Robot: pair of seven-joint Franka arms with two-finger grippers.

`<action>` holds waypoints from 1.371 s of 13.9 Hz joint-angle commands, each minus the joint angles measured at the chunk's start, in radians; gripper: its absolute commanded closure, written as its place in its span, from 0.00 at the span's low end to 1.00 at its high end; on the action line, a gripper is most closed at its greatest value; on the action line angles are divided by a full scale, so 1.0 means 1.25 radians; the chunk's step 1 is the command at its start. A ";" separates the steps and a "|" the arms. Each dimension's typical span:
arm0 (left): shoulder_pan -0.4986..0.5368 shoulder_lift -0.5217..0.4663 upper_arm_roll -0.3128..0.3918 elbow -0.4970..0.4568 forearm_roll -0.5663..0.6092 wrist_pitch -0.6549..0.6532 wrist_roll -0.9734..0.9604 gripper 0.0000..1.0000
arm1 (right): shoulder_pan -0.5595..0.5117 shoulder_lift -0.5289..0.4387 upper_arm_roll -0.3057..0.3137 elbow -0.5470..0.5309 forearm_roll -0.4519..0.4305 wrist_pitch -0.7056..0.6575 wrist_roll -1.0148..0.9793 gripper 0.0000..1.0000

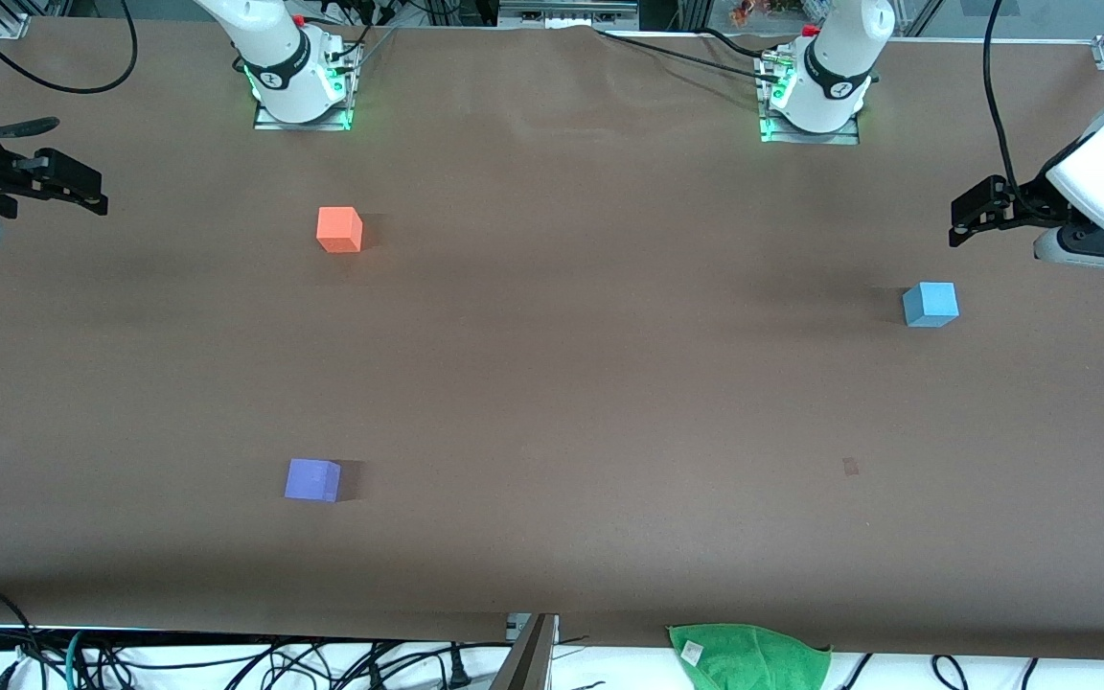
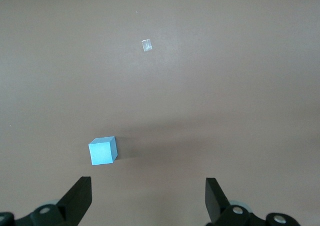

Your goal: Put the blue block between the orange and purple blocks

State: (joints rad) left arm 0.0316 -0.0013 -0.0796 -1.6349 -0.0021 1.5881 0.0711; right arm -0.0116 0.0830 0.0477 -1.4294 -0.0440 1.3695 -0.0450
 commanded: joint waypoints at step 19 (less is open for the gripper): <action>-0.007 0.003 0.001 0.003 0.014 -0.018 -0.009 0.00 | -0.004 -0.006 0.008 -0.003 0.007 0.005 -0.014 0.00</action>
State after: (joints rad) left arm 0.0312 0.0010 -0.0797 -1.6383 -0.0021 1.5792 0.0695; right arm -0.0108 0.0830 0.0528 -1.4294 -0.0434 1.3697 -0.0483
